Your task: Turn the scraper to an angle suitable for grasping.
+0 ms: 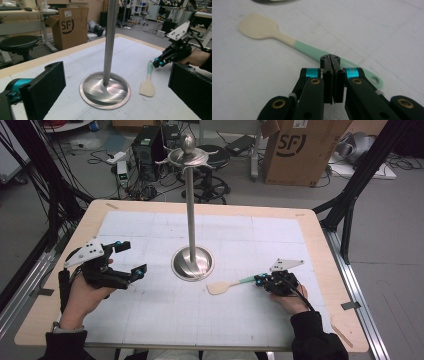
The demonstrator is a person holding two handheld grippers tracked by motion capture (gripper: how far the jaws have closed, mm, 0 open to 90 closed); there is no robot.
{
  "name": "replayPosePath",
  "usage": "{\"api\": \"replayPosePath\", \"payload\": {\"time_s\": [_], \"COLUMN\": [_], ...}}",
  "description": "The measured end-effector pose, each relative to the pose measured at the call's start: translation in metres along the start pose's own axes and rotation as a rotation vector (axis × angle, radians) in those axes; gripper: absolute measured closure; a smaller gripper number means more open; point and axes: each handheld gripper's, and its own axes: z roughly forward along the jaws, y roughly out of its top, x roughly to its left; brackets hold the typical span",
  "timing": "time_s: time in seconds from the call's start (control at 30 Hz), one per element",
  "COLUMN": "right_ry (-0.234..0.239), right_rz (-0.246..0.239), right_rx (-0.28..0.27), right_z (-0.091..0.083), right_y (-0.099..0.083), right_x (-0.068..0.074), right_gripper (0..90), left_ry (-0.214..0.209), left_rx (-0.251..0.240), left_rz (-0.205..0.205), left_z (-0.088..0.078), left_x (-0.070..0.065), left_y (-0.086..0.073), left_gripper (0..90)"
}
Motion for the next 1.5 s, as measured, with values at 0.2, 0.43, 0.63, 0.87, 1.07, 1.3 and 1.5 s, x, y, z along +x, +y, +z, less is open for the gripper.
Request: {"api": "replayPosePath", "payload": {"time_s": [0.2,0.43,0.63,0.87,1.07,1.3,1.5], "right_ry": [0.104,0.128,0.125,0.115,0.144,0.182,0.208], "right_rz": [-0.038,-0.026,-0.005,-0.05,-0.054,-0.06,-0.035], "right_rx": [-0.031,0.005,0.054,0.079,0.081,0.098,0.079], "right_z": [0.025,0.055,0.067,0.064,0.056,0.04,0.013], "right_y": [0.027,0.047,0.047,0.047,0.04,0.027,0.001], "right_x": [0.029,0.041,0.039,0.047,0.053,0.062,0.074], "right_gripper": [89.4,89.6,89.8,90.0,90.0,90.0,90.0], "left_ry": [0.003,0.012,0.024,0.021,0.019,0.019,0.003], "left_rx": [0.008,0.011,0.018,0.016,0.017,0.012,-0.007], "left_rz": [0.008,0.003,0.0,0.002,-0.002,-0.005,-0.006], "left_z": [-0.002,-0.005,-0.009,-0.01,-0.009,-0.01,-0.011], "left_x": [-0.001,-0.001,-0.001,-0.002,-0.001,0.0,-0.002], "left_y": [-0.001,-0.004,-0.006,-0.006,-0.006,-0.006,-0.003], "left_gripper": [1.7,1.7,1.7,1.7,1.7,1.7,1.7]}}
